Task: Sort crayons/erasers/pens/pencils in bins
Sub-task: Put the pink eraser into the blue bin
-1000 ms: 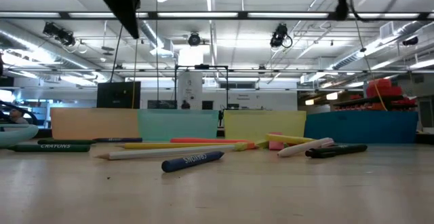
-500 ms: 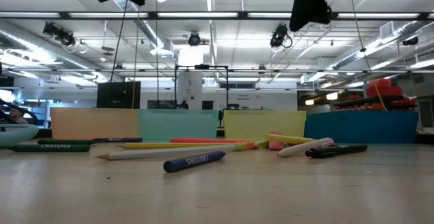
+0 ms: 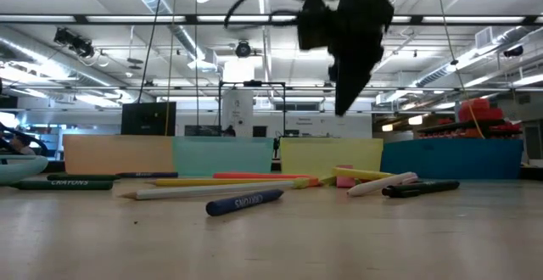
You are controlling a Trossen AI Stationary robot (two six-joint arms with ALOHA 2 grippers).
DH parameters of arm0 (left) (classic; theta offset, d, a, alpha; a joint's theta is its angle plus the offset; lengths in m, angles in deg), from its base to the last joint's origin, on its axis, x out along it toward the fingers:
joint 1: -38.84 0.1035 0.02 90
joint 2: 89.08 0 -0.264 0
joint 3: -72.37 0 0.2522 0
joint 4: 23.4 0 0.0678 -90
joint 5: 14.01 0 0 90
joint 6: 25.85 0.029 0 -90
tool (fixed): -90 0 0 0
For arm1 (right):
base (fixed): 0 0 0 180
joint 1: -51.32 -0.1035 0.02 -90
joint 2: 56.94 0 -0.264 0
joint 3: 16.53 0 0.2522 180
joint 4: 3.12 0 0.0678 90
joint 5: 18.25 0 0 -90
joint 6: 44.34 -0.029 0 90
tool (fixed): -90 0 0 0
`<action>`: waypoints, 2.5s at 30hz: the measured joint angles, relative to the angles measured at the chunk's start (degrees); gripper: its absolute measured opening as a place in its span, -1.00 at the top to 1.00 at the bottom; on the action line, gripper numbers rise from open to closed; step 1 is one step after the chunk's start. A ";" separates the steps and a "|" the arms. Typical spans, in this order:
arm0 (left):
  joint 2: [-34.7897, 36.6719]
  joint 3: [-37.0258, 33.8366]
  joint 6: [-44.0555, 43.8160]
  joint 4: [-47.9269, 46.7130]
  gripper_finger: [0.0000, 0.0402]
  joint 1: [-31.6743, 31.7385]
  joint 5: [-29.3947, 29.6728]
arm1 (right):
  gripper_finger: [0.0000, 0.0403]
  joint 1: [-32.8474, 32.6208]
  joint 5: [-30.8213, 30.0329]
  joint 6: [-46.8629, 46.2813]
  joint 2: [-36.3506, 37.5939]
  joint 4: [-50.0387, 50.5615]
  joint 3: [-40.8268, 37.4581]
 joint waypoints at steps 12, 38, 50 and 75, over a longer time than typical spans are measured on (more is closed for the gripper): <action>0.00 0.02 -1.09 -0.84 0.78 -5.62 0.00 | 0.28 -0.94 0.17 9.46 -8.59 -1.06 -0.02; -0.02 0.01 -1.98 -1.19 0.86 -9.90 1.71 | 0.28 -1.51 -4.20 -20.33 -10.53 -8.10 -3.96; -0.02 0.02 -1.28 -1.19 0.90 -9.90 1.70 | 0.28 -5.45 -6.29 0.03 -3.32 -7.40 -4.23; -0.06 0.00 -3.97 -1.27 0.90 -9.90 1.70 | 0.11 -2.89 -4.92 46.91 -9.07 -8.34 -5.08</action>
